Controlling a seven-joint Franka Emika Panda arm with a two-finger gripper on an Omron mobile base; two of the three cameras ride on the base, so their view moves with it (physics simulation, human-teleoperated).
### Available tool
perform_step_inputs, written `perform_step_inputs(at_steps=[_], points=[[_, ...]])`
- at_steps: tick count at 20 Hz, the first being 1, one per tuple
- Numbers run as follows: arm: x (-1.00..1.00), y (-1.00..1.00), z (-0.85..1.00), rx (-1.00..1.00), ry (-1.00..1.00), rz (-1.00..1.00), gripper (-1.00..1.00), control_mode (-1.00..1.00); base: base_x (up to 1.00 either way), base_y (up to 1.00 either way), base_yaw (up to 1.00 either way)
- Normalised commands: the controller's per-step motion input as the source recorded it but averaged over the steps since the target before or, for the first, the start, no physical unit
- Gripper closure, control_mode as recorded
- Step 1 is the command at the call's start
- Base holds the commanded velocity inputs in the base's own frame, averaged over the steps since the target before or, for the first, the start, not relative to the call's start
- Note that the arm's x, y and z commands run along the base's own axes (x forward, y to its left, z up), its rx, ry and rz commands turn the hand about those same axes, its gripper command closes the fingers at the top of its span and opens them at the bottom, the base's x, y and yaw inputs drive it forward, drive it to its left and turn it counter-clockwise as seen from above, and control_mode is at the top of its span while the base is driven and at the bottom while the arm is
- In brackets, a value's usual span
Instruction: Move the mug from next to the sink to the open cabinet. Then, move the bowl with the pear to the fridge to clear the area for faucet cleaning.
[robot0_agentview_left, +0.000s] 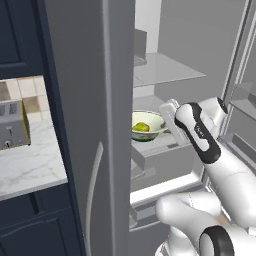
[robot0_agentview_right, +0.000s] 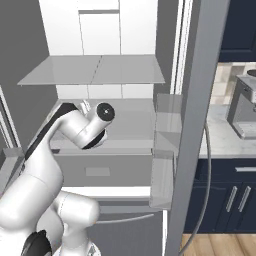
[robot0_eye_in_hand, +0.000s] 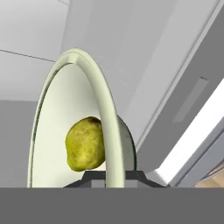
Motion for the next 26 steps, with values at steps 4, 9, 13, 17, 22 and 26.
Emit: perform_step_inputs(at_steps=[4, 9, 13, 17, 22, 26], points=[[0.0, 0.0, 0.03, 0.0, -0.07, 0.0, 1.0, -1.0, 0.0, 0.0, 0.0], [-0.26, -0.01, 0.63, 0.0, -0.37, 0.0, 1.0, -1.0, 0.0, 0.0, 0.0], [-0.35, -0.01, 0.95, 0.0, -0.34, 0.0, 1.0, -1.0, 0.0, 0.0, 0.0], [-0.15, -0.01, 0.94, 0.0, -0.26, 0.0, 1.0, -1.0, 0.0, 0.0, 0.0], [0.66, 0.12, 0.89, 0.01, 0.06, -0.07, 1.0, -1.0, 0.0, 0.0, 0.0], [1.0, 0.22, 0.69, 0.0, 0.28, -0.08, 1.0, -1.0, 0.0, 0.0, 0.0]])
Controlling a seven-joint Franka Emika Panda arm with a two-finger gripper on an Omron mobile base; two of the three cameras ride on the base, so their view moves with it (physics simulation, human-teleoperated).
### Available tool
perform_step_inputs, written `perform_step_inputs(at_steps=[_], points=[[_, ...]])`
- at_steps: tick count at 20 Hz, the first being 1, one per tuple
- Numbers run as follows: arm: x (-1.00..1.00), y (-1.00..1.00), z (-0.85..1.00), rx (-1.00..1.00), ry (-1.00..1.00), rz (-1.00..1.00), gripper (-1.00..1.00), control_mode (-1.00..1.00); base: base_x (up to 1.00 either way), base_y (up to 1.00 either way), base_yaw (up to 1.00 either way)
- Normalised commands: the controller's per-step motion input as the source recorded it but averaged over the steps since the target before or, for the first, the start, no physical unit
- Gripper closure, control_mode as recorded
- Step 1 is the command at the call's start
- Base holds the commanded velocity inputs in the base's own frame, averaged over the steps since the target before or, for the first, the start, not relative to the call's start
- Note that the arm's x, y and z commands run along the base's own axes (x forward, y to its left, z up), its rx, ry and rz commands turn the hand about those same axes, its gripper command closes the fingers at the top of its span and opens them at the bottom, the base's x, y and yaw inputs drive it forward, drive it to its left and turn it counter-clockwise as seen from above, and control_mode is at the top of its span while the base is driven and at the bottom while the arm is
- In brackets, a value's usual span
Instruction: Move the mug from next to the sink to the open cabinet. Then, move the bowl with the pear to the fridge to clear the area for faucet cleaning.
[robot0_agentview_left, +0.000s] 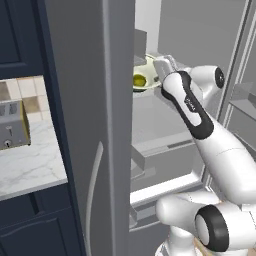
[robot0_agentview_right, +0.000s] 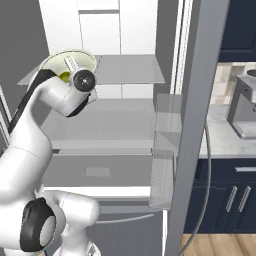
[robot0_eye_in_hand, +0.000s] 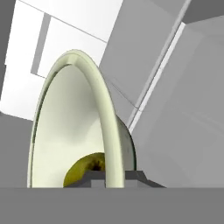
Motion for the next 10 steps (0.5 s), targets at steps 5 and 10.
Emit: perform_step_inputs(at_steps=[5, 10], points=[[0.34, 0.0, 0.05, 0.0, 0.14, -0.01, 1.0, -1.0, 0.0, 0.0, 0.0], [0.63, 0.0, -0.19, 0.0, 0.02, -0.04, 1.0, -1.0, 0.0, 0.0, 0.0]])
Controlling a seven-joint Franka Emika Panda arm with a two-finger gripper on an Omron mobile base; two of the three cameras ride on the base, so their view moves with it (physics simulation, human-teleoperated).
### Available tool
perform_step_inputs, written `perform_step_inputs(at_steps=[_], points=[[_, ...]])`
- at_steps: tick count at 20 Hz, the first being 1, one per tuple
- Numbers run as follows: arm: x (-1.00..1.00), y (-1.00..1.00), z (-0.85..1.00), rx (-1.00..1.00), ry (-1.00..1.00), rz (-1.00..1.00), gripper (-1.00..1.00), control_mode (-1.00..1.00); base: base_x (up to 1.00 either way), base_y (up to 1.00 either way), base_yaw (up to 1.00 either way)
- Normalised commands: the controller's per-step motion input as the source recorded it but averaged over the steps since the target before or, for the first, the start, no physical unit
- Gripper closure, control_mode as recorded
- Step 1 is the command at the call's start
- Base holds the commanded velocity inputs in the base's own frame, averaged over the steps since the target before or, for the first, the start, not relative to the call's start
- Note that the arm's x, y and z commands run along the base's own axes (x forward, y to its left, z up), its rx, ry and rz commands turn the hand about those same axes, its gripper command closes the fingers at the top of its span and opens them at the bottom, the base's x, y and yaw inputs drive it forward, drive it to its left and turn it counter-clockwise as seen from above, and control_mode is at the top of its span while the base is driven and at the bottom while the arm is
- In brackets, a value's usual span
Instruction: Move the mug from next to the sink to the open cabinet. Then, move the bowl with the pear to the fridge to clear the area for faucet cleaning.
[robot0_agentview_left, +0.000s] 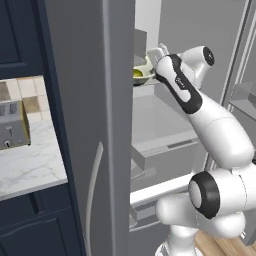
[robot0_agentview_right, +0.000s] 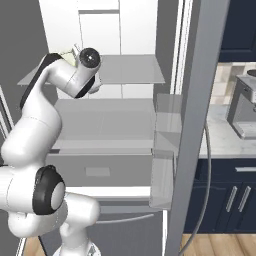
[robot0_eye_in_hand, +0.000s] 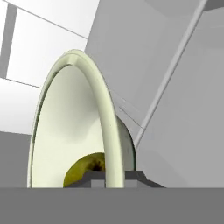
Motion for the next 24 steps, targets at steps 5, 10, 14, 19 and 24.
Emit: perform_step_inputs(at_steps=[5, 10, 14, 19, 24], points=[[0.79, 0.06, -0.15, 0.0, 0.0, -0.11, 1.0, -1.0, 0.0, 0.0, 0.0], [0.67, 0.05, -0.24, 0.0, 0.05, -0.09, 1.0, -1.0, 0.0, 0.0, 0.0], [0.46, 0.0, -0.02, 0.01, 0.13, -0.02, -1.0, -1.0, 0.0, 0.0, 0.0], [-0.07, 0.0, 0.17, 0.0, -0.08, 0.0, -1.0, -1.0, 0.0, 0.0, 0.0], [-0.69, -0.01, 0.78, 0.0, -0.39, 0.0, -1.0, -1.0, 0.0, 0.0, 0.0]])
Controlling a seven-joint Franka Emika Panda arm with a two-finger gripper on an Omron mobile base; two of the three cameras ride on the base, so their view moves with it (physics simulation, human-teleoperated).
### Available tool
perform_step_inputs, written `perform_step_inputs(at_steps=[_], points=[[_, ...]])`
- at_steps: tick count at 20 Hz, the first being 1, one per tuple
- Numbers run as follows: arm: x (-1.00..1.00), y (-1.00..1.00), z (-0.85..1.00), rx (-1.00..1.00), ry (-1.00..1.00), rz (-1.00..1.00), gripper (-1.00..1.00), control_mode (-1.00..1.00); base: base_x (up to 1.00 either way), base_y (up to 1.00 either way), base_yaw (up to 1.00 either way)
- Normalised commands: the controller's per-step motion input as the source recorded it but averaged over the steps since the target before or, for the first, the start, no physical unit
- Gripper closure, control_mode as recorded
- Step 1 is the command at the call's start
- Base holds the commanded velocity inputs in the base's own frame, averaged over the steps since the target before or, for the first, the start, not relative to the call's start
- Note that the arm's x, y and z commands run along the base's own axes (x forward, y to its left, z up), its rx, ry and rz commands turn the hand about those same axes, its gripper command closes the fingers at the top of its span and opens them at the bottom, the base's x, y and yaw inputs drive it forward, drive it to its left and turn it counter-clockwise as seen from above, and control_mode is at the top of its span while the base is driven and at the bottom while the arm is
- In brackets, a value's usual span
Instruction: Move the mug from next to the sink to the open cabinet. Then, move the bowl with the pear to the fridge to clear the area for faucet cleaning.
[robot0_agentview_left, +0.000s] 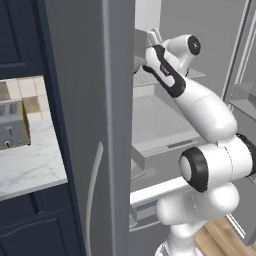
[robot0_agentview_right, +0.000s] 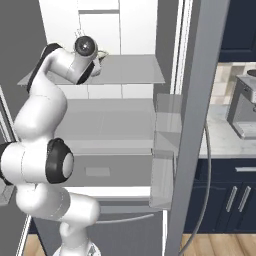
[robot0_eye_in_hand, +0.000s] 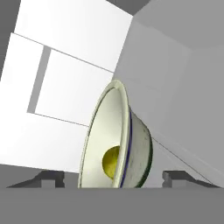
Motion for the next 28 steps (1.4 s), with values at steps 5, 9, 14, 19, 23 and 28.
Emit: perform_step_inputs(at_steps=[5, 9, 14, 19, 23, 28], points=[[-1.0, -0.4, -0.27, 0.0, -0.19, 0.0, -1.0, -1.0, 0.0, 0.0, 0.0], [-1.0, -0.51, -0.8, 0.0, 0.0, 0.0, -1.0, -1.0, 0.0, 0.0, 0.0], [-0.2, -0.11, -0.18, 0.0, 0.03, 0.0, -1.0, 1.0, -0.8, -0.36, -0.03], [0.0, 0.0, 0.0, 0.0, 0.0, 0.0, -1.0, 1.0, -1.0, -0.29, -0.04], [0.0, 0.0, 0.0, 0.0, 0.0, 0.0, -1.0, 1.0, -1.0, -0.27, -0.07], [0.0, 0.0, 0.0, 0.0, 0.0, 0.0, -1.0, 1.0, -1.0, -0.19, -0.17]])
